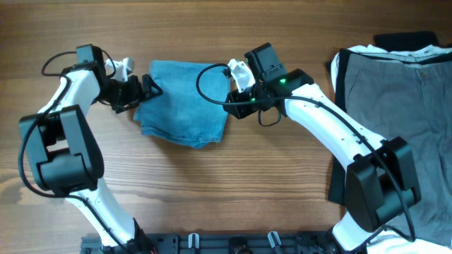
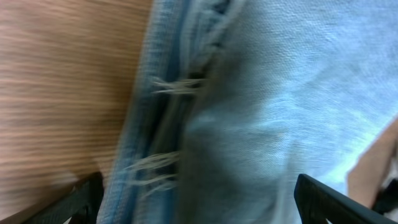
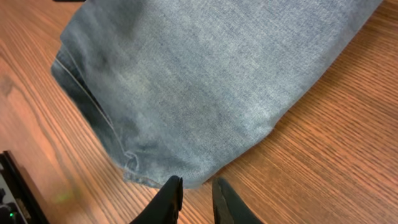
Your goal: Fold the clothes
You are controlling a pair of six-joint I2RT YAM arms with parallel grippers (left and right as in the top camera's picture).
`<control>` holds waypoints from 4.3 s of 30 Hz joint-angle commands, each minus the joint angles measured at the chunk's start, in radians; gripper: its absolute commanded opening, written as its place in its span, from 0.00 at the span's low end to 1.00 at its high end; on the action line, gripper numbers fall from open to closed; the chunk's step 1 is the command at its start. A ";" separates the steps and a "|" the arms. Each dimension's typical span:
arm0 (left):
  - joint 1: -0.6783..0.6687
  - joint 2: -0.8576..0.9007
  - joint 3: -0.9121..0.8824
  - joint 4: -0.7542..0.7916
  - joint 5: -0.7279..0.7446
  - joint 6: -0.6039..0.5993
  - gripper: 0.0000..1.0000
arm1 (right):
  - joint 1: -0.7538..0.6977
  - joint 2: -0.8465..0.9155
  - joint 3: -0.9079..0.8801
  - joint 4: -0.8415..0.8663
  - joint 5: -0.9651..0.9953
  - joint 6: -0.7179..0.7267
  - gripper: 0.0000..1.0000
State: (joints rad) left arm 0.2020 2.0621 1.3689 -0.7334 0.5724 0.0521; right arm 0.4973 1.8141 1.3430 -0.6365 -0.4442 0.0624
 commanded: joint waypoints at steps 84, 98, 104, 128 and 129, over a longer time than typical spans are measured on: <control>-0.078 -1.192 -0.041 -0.395 -0.251 0.101 1.00 | -0.219 -1.033 0.167 -0.405 0.367 0.098 1.00; -0.077 -1.192 -0.041 -0.394 -0.251 0.101 1.00 | -0.219 -1.031 0.167 -0.643 0.357 0.451 1.00; -0.077 -1.192 -0.041 -0.394 -0.251 0.101 1.00 | -0.245 -1.074 0.129 -0.551 0.829 0.407 1.00; -0.077 -1.192 -0.041 -0.394 -0.251 0.101 1.00 | -0.384 -1.811 -1.211 0.568 0.460 0.165 1.00; -0.077 -1.192 -0.041 -0.394 -0.251 0.101 1.00 | -0.404 -1.811 -1.226 0.592 0.456 0.187 1.00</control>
State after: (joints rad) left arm 0.1307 0.8730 1.3304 -1.1297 0.3050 0.1375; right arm 0.1368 0.0219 0.1627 -0.0982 0.0513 0.2359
